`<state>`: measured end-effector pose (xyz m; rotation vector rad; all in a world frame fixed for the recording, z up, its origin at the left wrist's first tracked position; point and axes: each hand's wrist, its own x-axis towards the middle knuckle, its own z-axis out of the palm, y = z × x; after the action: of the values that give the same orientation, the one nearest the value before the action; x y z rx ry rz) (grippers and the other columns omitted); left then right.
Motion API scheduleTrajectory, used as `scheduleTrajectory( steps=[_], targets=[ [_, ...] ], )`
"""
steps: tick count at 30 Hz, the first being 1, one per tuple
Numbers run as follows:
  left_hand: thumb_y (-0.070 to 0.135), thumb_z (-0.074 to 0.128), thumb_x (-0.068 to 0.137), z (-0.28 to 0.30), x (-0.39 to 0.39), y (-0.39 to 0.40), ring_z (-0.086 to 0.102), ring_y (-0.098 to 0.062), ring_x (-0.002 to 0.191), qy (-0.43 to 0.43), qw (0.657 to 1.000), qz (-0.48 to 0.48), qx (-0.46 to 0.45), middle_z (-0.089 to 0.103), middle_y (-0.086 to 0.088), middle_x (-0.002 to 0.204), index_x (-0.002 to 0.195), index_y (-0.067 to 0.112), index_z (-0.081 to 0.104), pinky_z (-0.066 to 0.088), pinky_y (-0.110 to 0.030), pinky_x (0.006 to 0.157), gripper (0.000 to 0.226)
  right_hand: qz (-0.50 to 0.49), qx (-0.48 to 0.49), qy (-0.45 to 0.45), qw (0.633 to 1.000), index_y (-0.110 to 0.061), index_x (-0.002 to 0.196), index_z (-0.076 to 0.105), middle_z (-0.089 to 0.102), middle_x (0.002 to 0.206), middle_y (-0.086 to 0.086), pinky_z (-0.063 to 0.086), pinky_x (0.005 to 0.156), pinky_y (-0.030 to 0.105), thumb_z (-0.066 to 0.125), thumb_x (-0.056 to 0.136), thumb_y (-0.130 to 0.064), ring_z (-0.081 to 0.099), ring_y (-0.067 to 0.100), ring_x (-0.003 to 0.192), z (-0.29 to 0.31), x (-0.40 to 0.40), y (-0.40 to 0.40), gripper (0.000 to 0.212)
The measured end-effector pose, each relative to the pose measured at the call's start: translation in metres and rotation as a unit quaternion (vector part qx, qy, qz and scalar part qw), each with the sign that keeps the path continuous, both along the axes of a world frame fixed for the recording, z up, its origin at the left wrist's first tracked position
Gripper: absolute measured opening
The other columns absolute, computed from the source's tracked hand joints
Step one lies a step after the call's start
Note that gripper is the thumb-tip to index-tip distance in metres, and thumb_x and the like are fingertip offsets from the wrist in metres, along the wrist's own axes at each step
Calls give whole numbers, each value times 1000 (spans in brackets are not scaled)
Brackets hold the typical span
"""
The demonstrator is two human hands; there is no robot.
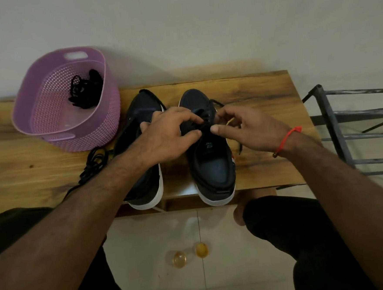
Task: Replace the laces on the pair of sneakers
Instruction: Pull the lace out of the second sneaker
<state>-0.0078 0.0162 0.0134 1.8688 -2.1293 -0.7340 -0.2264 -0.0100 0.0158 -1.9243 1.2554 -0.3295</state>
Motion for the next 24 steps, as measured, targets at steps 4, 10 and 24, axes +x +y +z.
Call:
scheduleTrajectory(
  steps=[4,10,24],
  targets=[
    [47,67,92,-3,-1,1,37,-22,139,3,999,8,-48,52,18,143,112,47,67,25,-55,102,21,-25,-41,-48,998,-21,110,62,64,105,-5,54,81,30,64,95,-34,61,13,95,-2,6,2,20],
    [46,71,88,-2,-2,0,45,-15,129,18,993,45,-104,58,20,131,95,46,70,25,-48,100,7,10,-83,-8,996,-21,115,65,57,108,-6,40,75,7,62,96,-30,54,6,99,-8,12,4,21],
    [45,68,91,-4,-5,0,45,-11,121,-5,994,0,-113,60,17,128,108,45,69,27,-43,94,17,-86,84,-163,979,-20,89,65,66,88,-1,52,79,31,61,96,-17,61,11,83,-11,15,2,9]
  ],
)
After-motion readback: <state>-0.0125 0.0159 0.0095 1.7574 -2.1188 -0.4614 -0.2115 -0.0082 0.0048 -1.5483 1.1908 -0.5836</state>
